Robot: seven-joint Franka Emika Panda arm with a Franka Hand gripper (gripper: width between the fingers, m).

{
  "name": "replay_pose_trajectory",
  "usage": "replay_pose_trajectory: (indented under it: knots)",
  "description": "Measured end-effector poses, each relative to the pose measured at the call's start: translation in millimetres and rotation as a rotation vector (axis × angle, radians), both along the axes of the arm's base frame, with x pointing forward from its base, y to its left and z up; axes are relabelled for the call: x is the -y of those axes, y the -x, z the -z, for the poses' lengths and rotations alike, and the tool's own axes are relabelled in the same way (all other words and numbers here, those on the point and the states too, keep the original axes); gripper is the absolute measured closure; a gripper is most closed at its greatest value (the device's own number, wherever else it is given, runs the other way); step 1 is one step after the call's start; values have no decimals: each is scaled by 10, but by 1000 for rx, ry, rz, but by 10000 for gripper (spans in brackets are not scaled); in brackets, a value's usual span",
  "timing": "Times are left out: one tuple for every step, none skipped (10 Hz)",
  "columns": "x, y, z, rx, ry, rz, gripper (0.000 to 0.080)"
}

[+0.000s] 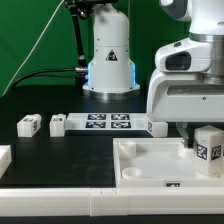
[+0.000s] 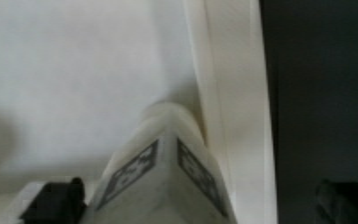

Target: Assemble one leg

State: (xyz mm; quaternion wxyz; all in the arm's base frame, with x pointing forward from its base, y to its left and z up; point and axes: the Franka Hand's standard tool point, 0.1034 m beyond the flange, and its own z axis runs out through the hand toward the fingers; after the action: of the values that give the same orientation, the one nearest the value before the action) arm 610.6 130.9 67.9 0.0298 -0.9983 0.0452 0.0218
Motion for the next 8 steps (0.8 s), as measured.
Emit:
replay_pose_trajectory:
  knots:
    - [12, 7, 12, 5, -6, -162, 150]
    - [13, 10, 9, 8, -11, -272, 150]
    - [12, 8, -1, 7, -14, -337, 150]
    - [16, 9, 3, 10, -17, -392, 150]
    - [14, 10, 3, 9, -18, -382, 150]
    - [15, 10, 3, 9, -18, -382, 278]
    - [15, 10, 4, 9, -18, -382, 414]
    - [37, 5, 4, 9, -14, -370, 414]
